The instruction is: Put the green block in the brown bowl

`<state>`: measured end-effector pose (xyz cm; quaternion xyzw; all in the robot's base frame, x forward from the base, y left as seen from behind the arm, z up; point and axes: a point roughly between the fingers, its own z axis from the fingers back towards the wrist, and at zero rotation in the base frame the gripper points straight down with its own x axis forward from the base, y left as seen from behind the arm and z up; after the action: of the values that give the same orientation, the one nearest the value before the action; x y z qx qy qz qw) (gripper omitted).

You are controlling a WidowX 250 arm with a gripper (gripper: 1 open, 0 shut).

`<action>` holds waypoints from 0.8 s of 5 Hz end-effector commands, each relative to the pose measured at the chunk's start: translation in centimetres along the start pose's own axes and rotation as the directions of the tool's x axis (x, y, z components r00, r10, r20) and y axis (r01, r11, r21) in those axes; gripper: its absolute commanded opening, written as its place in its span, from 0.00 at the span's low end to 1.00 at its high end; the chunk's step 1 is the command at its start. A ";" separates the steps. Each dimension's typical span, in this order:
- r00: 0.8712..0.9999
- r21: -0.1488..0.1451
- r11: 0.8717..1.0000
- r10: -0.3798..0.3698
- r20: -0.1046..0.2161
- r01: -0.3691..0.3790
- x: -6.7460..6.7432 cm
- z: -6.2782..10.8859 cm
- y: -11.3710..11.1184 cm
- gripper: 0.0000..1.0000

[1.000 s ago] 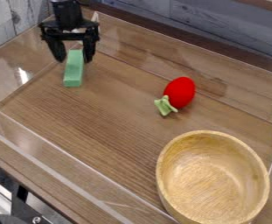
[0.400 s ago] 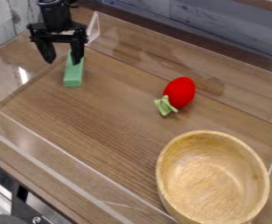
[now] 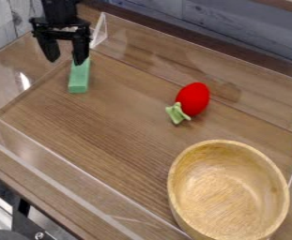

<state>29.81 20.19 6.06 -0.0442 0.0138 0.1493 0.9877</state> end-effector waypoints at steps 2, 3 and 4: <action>0.998 0.043 0.998 -0.052 0.035 0.050 1.2 1.2 -0.1 1.00; 0.999 0.049 0.998 -0.034 0.015 0.033 1.0 0.5 -0.8 1.00; 0.999 0.056 0.997 -0.045 -0.008 0.046 0.7 -0.3 -0.9 1.00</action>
<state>30.31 19.37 4.58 -0.0282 0.0375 0.1301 0.9904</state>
